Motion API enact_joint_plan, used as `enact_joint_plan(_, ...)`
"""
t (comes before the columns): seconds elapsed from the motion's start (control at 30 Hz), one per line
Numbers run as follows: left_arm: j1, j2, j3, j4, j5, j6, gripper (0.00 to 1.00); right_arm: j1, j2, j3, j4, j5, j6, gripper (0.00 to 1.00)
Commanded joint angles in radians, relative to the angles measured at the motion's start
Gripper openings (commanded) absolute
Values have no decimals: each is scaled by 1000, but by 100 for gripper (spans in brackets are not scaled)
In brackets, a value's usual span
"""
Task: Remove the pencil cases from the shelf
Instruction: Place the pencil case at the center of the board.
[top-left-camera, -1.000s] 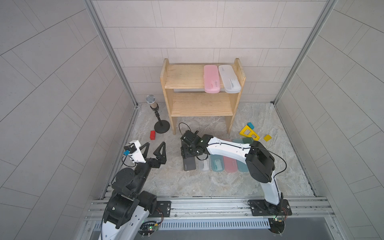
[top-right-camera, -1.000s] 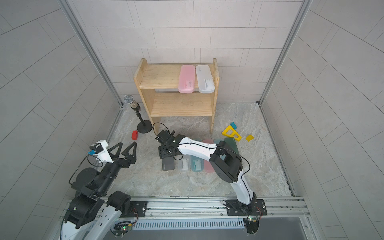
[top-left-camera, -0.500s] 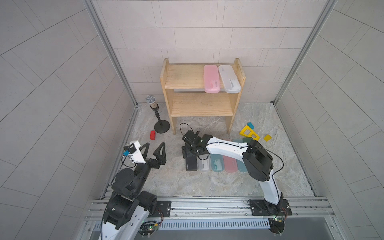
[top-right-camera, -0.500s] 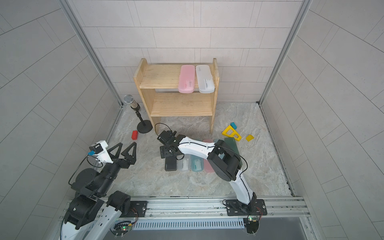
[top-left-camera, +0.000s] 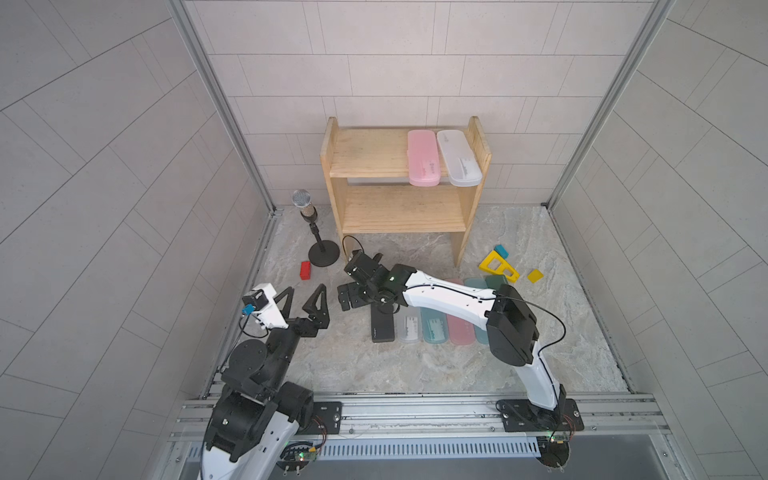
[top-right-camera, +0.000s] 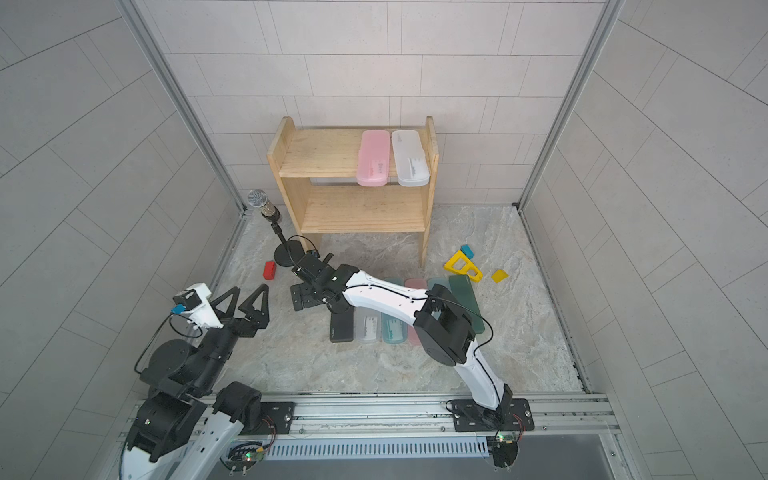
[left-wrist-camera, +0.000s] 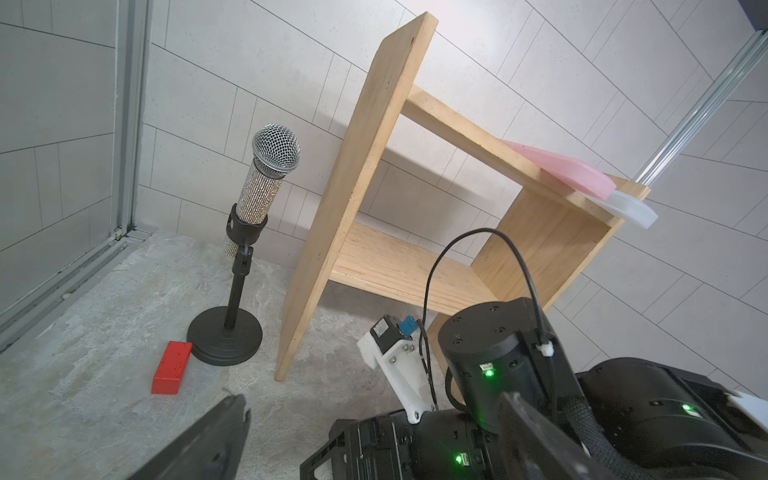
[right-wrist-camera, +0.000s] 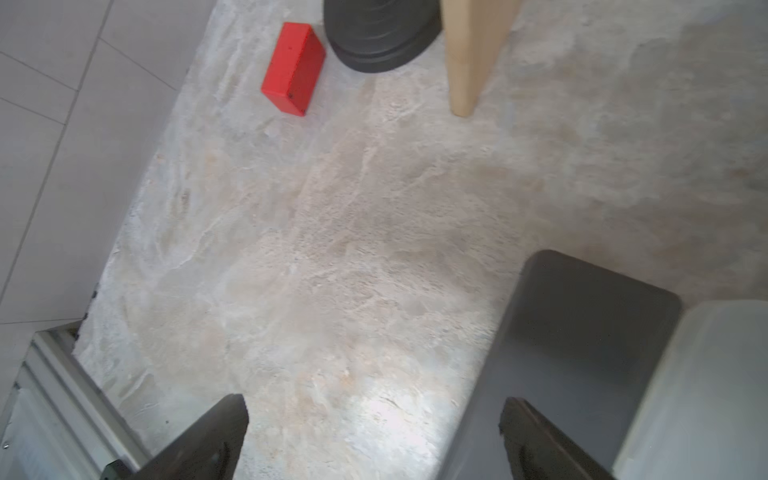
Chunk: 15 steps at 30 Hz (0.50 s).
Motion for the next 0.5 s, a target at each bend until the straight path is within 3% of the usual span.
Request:
enact_joint_plan(0.0,3,-36,5,-11,-38,15,100,4,70,45,-24,-20,-3,100)
enact_joint_plan(0.47,2,-78,23,-73,-31,1,100,-1,166,70,-40,-31,24,100)
